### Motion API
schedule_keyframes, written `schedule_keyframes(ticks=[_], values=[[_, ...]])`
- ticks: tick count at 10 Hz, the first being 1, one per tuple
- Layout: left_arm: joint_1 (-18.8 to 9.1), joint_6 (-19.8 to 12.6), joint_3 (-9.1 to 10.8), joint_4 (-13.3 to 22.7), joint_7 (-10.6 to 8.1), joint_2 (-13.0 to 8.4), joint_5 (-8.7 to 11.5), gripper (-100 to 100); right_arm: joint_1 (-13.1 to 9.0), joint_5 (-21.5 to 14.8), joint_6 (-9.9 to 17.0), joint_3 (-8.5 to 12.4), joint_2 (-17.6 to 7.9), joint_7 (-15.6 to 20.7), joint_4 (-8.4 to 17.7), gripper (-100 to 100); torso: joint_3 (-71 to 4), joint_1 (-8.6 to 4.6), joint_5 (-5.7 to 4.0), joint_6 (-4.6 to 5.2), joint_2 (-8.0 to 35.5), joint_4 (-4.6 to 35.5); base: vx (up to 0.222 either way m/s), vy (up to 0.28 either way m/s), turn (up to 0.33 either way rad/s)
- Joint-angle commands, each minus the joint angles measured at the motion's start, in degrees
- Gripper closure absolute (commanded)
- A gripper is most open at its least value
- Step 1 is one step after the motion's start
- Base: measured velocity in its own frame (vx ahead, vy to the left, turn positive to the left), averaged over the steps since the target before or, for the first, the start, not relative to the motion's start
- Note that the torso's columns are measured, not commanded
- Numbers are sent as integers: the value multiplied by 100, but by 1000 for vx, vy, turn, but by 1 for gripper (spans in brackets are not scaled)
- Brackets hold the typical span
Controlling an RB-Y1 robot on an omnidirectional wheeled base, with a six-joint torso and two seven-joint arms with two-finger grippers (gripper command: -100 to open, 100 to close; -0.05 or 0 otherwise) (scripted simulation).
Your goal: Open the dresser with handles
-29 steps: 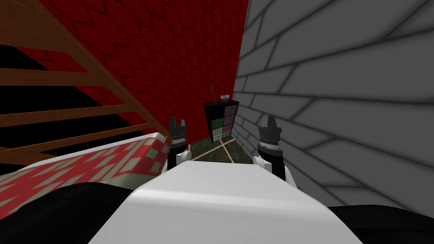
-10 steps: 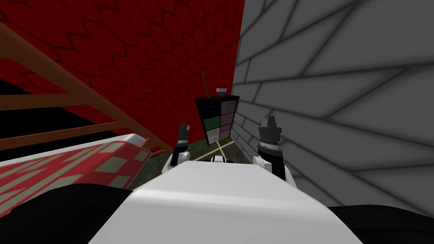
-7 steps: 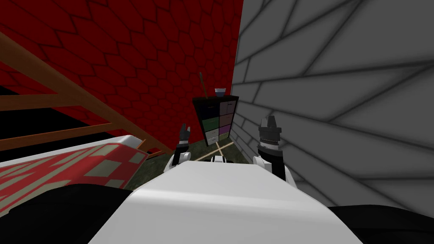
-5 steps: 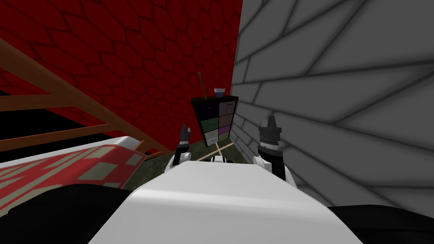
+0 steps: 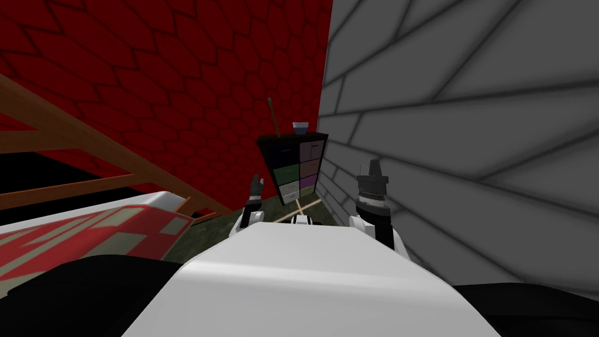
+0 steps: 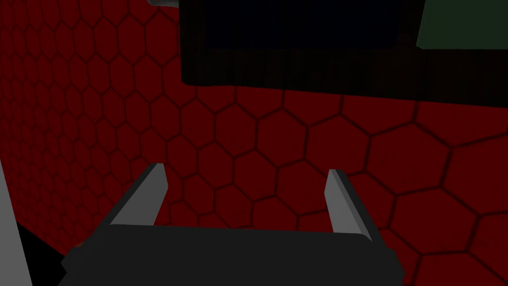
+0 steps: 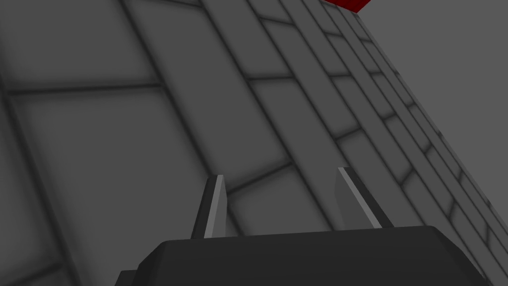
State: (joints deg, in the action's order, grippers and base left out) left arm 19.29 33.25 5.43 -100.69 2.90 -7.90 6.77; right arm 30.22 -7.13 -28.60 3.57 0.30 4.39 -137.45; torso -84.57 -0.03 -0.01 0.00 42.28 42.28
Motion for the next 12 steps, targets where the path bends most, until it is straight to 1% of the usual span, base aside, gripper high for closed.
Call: schedule_keyframes(ticks=[1, 2, 4, 7, 9, 10, 12], values=[[-63, 54, 38, 325, -24, -112, 16, -100, 0, 0, 0, 0, 0, 0, 0, 0, -2, 1, 0, 0, -4, -1, 118, -75, 13], [-119, 76, 64, 570, -33, -183, 24, -100, 0, 0, 0, 0, 0, 0, 0, 0, -3, 7, 2, 0, -6, -2, 158, -108, 17], [-180, 101, 92, 831, -42, -219, 34, -100, 1, 0, 0, 0, 0, 0, 0, 0, -7, -8, -2, 0, -11, -3, 145, -124, 22], [-275, 142, 138, 1242, -55, -167, 49, -100, 0, 0, 0, 0, 0, 0, 0, 0, 5, 11, 3, 0, 6, 2, 121, -95, 14], [-339, 171, 169, 1516, -65, -32, 59, -100, 0, 0, 0, 0, 0, 0, 0, 0, -1, 7, 2, 0, -2, -1, 127, -81, 18], [-369, 186, 184, 1646, -69, 69, 65, -100, 0, 0, 0, 0, 0, 0, 0, 0, -1, 3, 1, 0, -2, -1, 98, -116, 17], [-424, 212, 211, 1880, -77, 349, 74, -100, 0, 0, 0, 0, 0, 0, 0, 0, -2, 1, -1, 0, -5, 0, 146, -91, 14]])
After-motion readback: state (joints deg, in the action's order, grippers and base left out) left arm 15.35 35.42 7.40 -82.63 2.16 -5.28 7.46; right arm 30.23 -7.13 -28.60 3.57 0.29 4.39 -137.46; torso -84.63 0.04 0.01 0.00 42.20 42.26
